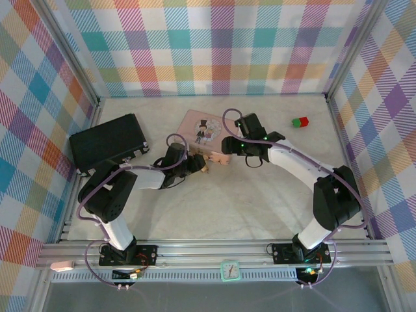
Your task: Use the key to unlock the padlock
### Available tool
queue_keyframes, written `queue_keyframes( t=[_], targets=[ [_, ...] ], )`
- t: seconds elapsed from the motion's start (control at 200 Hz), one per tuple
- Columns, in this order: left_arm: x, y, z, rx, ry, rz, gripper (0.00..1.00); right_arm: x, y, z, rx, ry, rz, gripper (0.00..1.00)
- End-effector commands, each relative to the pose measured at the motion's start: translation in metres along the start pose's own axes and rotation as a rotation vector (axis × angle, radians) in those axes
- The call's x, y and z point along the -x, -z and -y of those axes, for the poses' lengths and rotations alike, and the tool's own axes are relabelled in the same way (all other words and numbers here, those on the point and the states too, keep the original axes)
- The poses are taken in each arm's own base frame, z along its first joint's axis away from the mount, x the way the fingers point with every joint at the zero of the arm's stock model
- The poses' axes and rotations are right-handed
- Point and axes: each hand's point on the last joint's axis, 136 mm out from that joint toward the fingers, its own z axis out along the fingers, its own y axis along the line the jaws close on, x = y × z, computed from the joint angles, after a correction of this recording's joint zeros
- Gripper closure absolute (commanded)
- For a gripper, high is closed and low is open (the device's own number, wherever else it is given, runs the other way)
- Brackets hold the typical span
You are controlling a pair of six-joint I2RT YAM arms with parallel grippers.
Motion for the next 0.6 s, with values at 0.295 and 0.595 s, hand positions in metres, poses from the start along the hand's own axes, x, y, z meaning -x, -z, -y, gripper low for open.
queue_keyframes(
  t=[0.295,0.595],
  targets=[
    [-0.016,0.014,0.01,0.133,-0.513,-0.178,0.38,0.013,-0.01,-0.006,0.021,0.022,0.032,0.32],
    [-0.03,0.006,0.023,0.068,-0.75,-0.309,0.38,0.016,-0.013,-0.003,0.016,-0.007,0.036,0.31]
  ],
)
